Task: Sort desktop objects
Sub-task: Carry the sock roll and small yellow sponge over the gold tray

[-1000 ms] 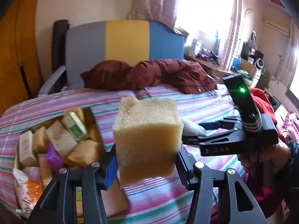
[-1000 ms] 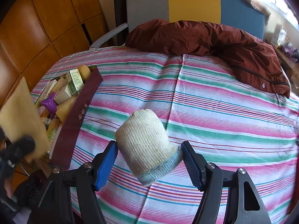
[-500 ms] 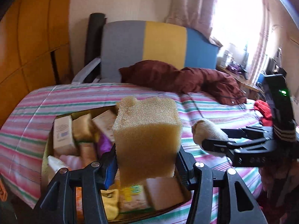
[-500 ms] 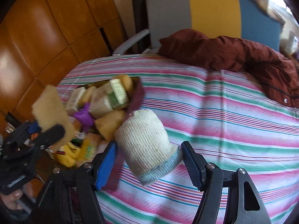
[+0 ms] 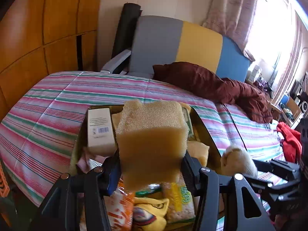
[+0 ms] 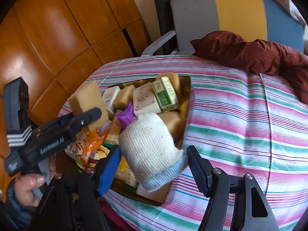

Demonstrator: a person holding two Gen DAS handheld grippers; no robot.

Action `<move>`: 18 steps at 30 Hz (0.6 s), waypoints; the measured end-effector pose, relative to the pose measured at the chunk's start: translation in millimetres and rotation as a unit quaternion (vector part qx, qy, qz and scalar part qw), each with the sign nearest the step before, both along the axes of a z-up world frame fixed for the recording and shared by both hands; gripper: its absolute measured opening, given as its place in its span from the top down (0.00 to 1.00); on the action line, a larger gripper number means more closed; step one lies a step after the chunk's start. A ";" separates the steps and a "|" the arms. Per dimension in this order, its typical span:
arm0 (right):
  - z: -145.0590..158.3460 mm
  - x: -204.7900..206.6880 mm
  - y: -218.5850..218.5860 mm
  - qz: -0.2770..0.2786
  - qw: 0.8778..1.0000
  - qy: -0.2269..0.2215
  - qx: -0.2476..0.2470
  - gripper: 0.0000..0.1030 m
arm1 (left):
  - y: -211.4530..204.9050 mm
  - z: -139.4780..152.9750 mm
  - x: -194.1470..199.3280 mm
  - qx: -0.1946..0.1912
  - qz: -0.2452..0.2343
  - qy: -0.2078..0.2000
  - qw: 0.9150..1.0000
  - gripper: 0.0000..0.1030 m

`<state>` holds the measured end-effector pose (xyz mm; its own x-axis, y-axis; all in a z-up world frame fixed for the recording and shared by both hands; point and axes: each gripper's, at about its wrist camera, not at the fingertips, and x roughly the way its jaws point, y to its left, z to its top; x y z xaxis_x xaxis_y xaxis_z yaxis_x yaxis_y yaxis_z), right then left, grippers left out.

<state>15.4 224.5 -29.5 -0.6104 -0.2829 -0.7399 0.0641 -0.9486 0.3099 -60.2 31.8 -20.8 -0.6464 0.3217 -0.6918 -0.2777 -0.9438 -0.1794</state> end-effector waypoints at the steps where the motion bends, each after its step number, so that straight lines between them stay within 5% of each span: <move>1: -0.3 -1.3 -3.1 0.003 1.000 0.000 0.001 0.32 | -2.8 -0.2 -3.2 0.000 0.001 -0.003 1.000 0.47; 11: -12.2 -19.2 -32.0 0.035 0.999 -0.011 0.024 0.30 | 2.7 -10.5 -20.8 0.009 -0.015 -0.034 0.999 0.46; 18: -21.8 -22.0 -36.9 0.045 0.998 -0.020 0.027 0.29 | 3.7 -17.2 -20.3 0.001 -0.006 -0.040 0.999 0.36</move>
